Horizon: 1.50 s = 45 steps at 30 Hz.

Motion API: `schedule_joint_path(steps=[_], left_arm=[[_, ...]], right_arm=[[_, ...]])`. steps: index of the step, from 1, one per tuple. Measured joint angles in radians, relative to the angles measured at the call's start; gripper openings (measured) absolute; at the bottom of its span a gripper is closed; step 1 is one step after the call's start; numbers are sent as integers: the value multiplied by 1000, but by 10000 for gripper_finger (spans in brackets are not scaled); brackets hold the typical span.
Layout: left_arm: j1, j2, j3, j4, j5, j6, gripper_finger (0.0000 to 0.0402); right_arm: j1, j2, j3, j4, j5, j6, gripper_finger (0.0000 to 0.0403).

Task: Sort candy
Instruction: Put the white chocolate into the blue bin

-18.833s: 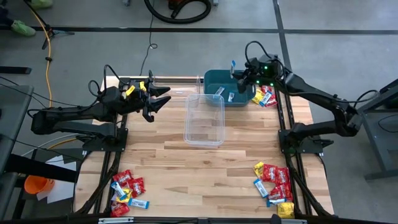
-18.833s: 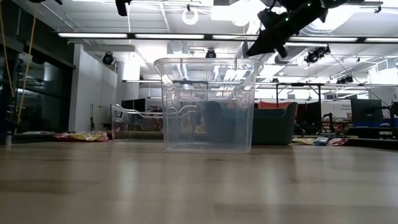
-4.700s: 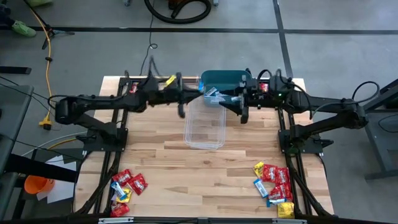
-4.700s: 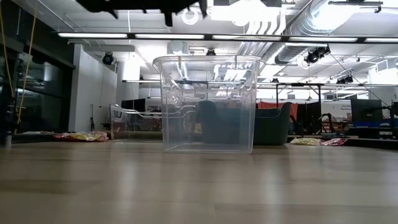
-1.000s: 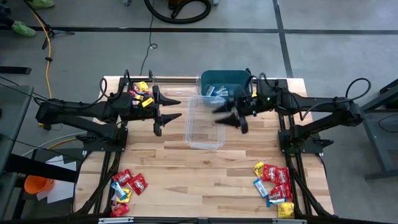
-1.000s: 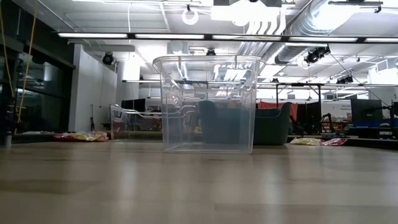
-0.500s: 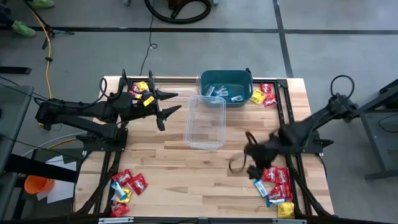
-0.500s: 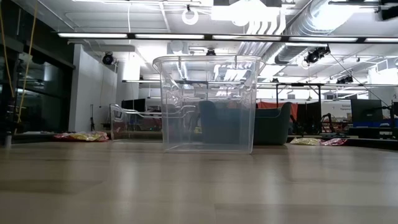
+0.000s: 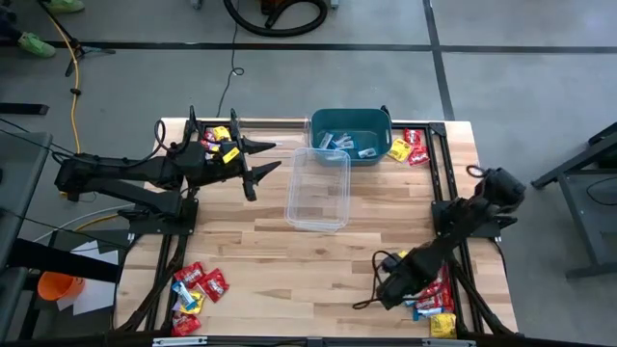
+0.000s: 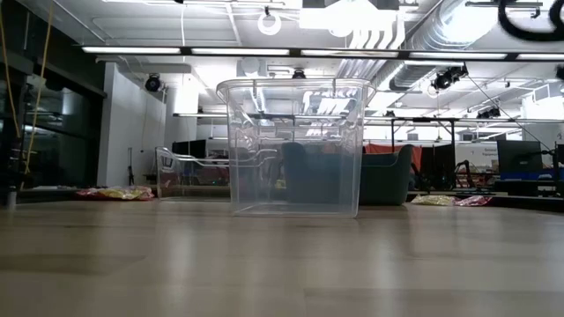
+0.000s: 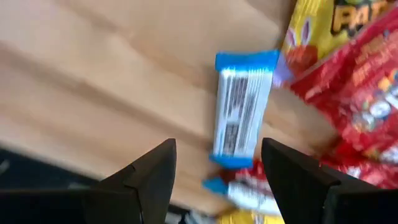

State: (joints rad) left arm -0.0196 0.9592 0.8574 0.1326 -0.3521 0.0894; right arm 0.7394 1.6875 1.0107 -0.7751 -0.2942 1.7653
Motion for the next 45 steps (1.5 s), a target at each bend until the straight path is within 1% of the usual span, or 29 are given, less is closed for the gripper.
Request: schedule_joint_path(steps=[7, 12, 14, 16, 17, 21, 22, 24, 26, 28, 30, 32, 34, 36, 39, 42, 45], left_arm=[[0, 0, 0, 0, 0, -27, 211], [0, 0, 0, 0, 1, -59, 211], [0, 0, 0, 0, 1, -59, 211], [0, 0, 0, 0, 1, -59, 211], [0, 0, 0, 0, 0, -59, 211], [-1, 0, 0, 0, -31, -59, 211], [-1, 0, 0, 1, -42, -59, 211], [-1, -5, 0, 1, -58, -59, 211], [-1, -12, 0, 13, -63, -53, 211], [-1, -19, 0, 35, -64, -27, 211], [-1, -30, 0, 67, -73, 8, 211], [-1, -38, 0, 100, -87, 47, 211], [0, -45, 0, 123, -104, 87, 211], [0, -53, 0, 147, -113, 123, 211], [0, -62, 1, 158, -113, 133, 211], [0, -65, 1, 156, -113, 122, 211], [0, -67, 1, 158, -113, 95, 211]], right_arm=[[1, 107, 2, -13, -6, 11, 231], [0, 139, 7, -1, -11, 4, 231], [0, 140, 7, -2, -2, -19, 224], [0, 137, 6, 3, 7, -53, 199], [0, 135, 6, 8, 7, -73, 179], [0, 129, 5, 15, 2, -126, 62], [0, 122, 5, 17, -6, -133, 41], [1, 90, 4, 33, -12, -152, 23], [2, 47, -3, 30, 5, -169, 29], [1, -32, -3, 30, 24, -180, 24], [1, -122, 0, 43, 66, -215, 7], [-3, -212, -2, 55, 138, -278, 3], [-14, -312, 0, 109, 214, -374, 7], [-37, -398, 2, 142, 285, -479, 3], [-90, -490, 1, 167, 405, -662, 2], [-181, -542, 1, 192, 483, -839, 1], [-302, -554, 1, 284, 506, -1047, 0]])
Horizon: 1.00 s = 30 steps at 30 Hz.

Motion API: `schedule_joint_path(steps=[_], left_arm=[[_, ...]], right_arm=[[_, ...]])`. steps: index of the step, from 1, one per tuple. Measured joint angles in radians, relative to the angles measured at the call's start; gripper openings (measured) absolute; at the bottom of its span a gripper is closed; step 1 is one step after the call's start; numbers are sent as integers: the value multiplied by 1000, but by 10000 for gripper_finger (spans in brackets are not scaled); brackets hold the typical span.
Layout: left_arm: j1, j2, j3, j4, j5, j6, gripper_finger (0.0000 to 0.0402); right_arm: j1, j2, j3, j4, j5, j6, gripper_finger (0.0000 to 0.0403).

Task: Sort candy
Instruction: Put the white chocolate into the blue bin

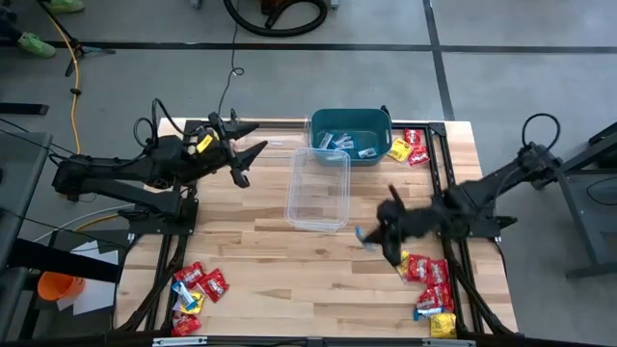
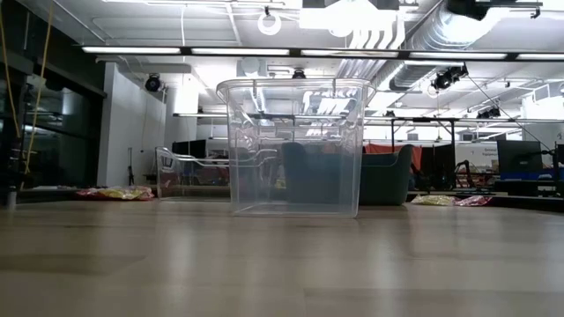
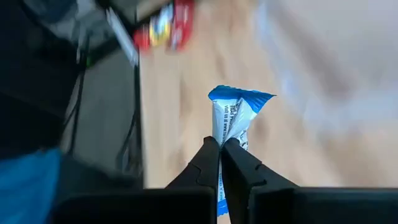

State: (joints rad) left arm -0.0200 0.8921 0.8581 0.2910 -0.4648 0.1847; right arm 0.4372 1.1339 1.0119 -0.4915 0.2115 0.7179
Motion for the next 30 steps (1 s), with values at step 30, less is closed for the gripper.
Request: schedule_joint_path(steps=[30], left_arm=[[0, 2, 0, -2, 2, -148, 211]], right_arm=[[-903, 32, -259, 1047, -276, -607, 0]])
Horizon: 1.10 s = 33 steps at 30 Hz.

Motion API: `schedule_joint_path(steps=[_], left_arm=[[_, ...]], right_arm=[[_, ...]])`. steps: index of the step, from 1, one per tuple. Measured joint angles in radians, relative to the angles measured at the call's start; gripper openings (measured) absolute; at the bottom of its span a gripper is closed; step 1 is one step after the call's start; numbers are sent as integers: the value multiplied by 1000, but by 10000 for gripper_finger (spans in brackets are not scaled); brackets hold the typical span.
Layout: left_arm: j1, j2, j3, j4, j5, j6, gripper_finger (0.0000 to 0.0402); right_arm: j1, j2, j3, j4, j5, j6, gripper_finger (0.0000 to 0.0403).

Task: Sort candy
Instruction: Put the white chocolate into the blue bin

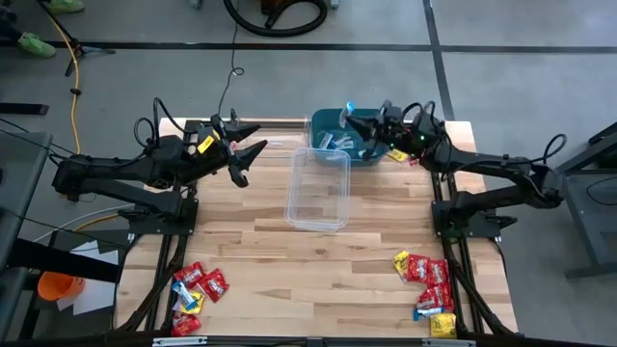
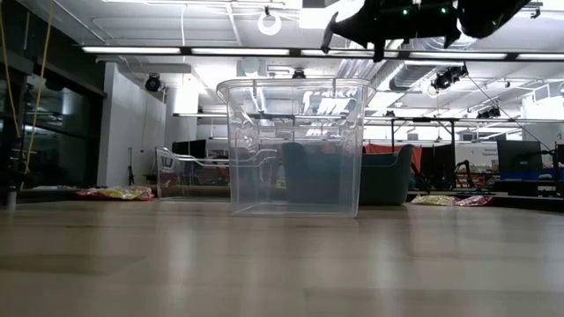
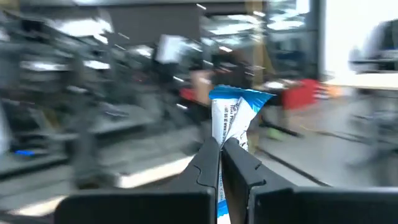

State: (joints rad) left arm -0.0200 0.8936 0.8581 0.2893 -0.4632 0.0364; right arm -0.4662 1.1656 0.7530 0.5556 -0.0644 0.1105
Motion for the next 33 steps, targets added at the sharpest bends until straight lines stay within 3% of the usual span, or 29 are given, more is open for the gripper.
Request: schedule_joint_path(steps=[6, 20, 25, 33], left_arm=[[0, 0, 0, 0, 0, 0, 211], [0, 0, 0, 0, 0, -6, 211], [0, 0, 0, 0, 0, -6, 211], [0, 0, 0, 0, 0, -7, 211]], right_arm=[[-32, 0, 104, -286, 188, -45, 0], [-46, 0, 116, -366, 195, -22, 16], [-47, 0, 116, -379, 247, -11, 65], [-47, 0, 116, -379, 319, 20, 196]])
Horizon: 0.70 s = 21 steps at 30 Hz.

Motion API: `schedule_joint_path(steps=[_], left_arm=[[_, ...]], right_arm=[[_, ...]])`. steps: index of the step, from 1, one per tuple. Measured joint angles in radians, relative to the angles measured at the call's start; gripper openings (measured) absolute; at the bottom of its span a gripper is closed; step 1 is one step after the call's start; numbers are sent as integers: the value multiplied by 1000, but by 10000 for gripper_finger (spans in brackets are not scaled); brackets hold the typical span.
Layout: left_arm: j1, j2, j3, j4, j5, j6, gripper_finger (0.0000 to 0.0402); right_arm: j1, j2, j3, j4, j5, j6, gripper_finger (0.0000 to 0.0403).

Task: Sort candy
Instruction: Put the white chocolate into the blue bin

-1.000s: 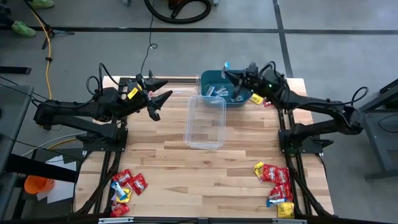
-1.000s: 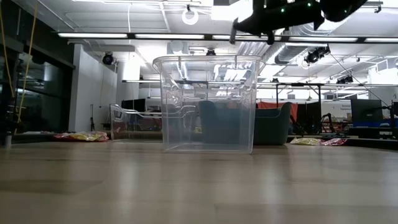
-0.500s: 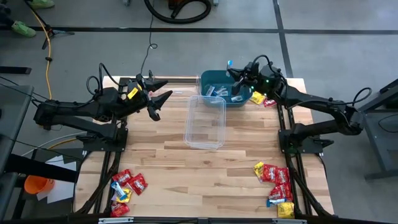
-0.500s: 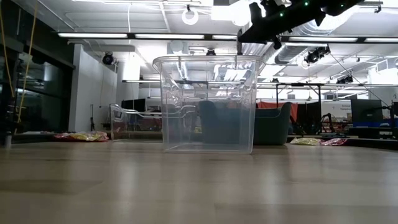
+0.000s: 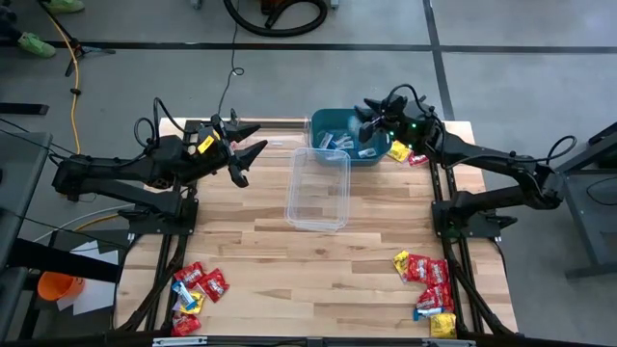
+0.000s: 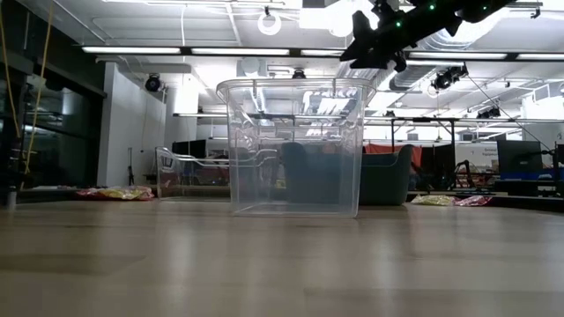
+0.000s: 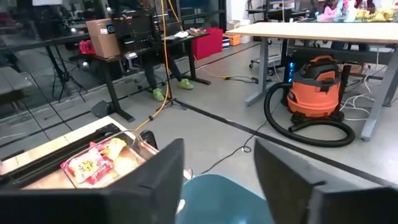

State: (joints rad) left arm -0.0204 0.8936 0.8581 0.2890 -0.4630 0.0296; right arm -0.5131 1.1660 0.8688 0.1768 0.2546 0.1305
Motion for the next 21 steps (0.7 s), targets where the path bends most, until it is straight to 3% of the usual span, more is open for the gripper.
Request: schedule_joint_path(steps=[5, 10, 17, 21], left_arm=[[0, 0, 0, 0, 0, 0, 211], [0, 0, 0, 0, 0, 7, 211], [0, 0, 0, -4, 0, 16, 211], [1, 0, 0, -23, 45, 8, 211]], right_arm=[[0, 0, 0, 0, 0, 0, 254], [0, -14, 0, 25, -29, 22, 268], [19, -57, 1, 91, -400, 253, 268], [107, -60, 1, 130, -611, 280, 268]])
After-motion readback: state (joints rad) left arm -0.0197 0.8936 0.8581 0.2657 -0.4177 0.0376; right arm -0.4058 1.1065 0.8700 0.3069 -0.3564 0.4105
